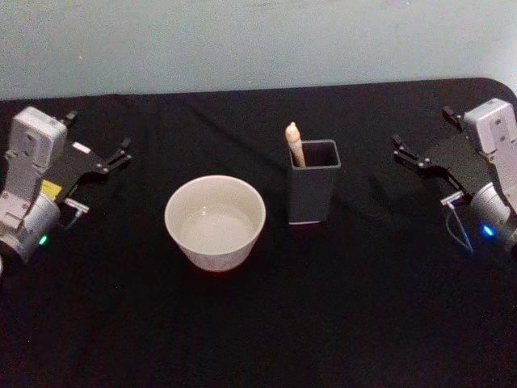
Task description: Pick up the stirring spoon with one hand, stir inside the cup, then place it back in its original position.
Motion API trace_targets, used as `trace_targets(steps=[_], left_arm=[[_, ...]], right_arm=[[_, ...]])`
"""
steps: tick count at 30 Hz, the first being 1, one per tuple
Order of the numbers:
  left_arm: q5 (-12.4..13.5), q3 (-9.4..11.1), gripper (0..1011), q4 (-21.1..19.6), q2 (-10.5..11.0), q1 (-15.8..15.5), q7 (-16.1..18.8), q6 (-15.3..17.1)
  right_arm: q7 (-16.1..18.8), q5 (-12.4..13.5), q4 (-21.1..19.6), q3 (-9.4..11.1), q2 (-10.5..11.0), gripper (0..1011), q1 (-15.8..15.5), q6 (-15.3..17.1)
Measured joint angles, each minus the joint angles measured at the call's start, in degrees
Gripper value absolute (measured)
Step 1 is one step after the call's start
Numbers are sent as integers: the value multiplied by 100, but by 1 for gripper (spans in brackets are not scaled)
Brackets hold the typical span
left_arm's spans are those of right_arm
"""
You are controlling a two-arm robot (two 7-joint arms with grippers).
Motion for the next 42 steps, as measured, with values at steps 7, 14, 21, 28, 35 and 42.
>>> trace_targets(steps=[7, 14, 21, 28, 35, 42], left_arm=[[0, 0, 1001, 0, 0, 0, 0, 0], [0, 0, 1001, 0, 0, 0, 0, 0], [0, 0, 1001, 0, 0, 0, 0, 0], [0, 0, 1001, 0, 0, 0, 0, 0], [0, 0, 1001, 0, 0, 0, 0, 0], [0, 0, 1001, 0, 0, 0, 0, 0]], right_arm=[[0, 0, 0, 0, 0, 1003, 0, 0], [0, 0, 0, 0, 0, 1003, 0, 0], [0, 0, 0, 0, 0, 1003, 0, 0], [0, 0, 0, 0, 0, 1003, 0, 1], [0, 0, 0, 0, 0, 1002, 0, 1], [0, 0, 0, 0, 0, 1003, 0, 0]])
